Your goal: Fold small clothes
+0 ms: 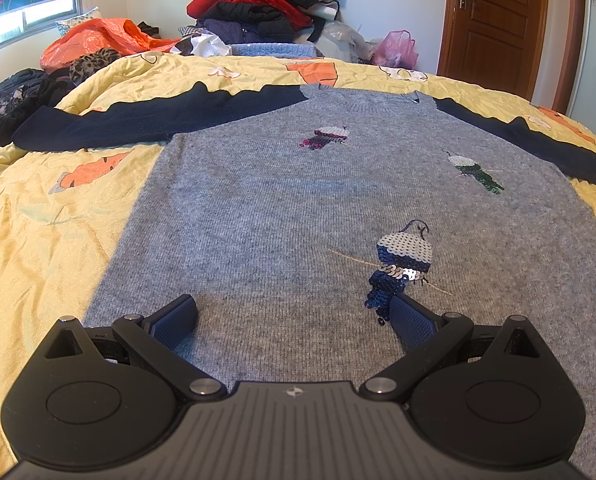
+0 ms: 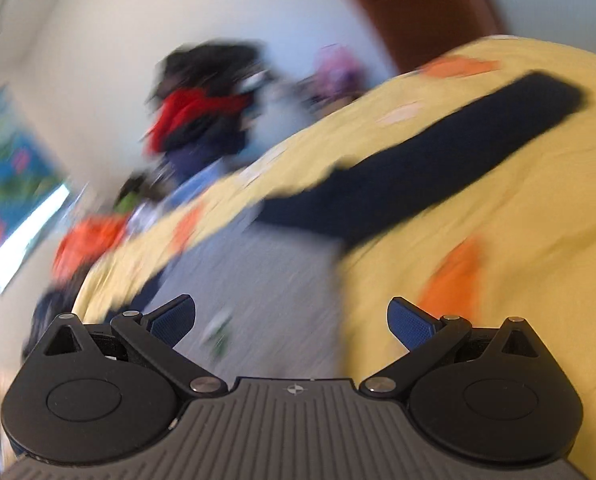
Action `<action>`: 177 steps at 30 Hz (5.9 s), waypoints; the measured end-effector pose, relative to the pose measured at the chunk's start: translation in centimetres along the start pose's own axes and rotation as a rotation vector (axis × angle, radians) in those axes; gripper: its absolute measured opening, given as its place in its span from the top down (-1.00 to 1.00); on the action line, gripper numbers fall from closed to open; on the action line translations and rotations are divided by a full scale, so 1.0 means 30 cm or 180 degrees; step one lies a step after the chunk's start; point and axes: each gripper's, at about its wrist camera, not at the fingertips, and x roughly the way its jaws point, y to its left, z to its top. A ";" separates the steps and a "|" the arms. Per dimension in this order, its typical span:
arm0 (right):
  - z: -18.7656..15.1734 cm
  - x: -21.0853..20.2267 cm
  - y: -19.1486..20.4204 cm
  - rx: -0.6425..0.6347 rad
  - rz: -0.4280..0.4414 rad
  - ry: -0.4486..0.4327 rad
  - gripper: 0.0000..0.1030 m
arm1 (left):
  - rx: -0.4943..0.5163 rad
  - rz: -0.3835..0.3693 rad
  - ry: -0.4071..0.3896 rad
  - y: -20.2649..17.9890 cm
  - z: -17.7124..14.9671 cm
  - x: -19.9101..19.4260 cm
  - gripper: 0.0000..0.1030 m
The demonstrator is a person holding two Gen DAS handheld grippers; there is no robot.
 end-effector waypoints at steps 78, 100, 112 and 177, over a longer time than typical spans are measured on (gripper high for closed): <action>-0.268 0.251 0.154 -0.0136 0.0790 0.0131 -0.69 | -0.1166 -0.0825 0.0188 0.032 0.463 0.373 0.87; -0.196 0.262 0.331 -0.0935 0.0491 -0.0116 -0.78 | -0.0031 -0.0088 -0.0995 0.009 0.362 0.160 0.34; -0.168 0.683 0.434 -0.2039 -0.0381 0.0456 -0.94 | -0.0221 -0.0204 -0.0190 0.041 0.381 0.425 -0.22; -0.151 0.635 0.487 -0.1835 -0.0336 0.0471 -0.91 | -0.0418 -0.0624 -0.0317 0.203 0.119 0.105 -0.57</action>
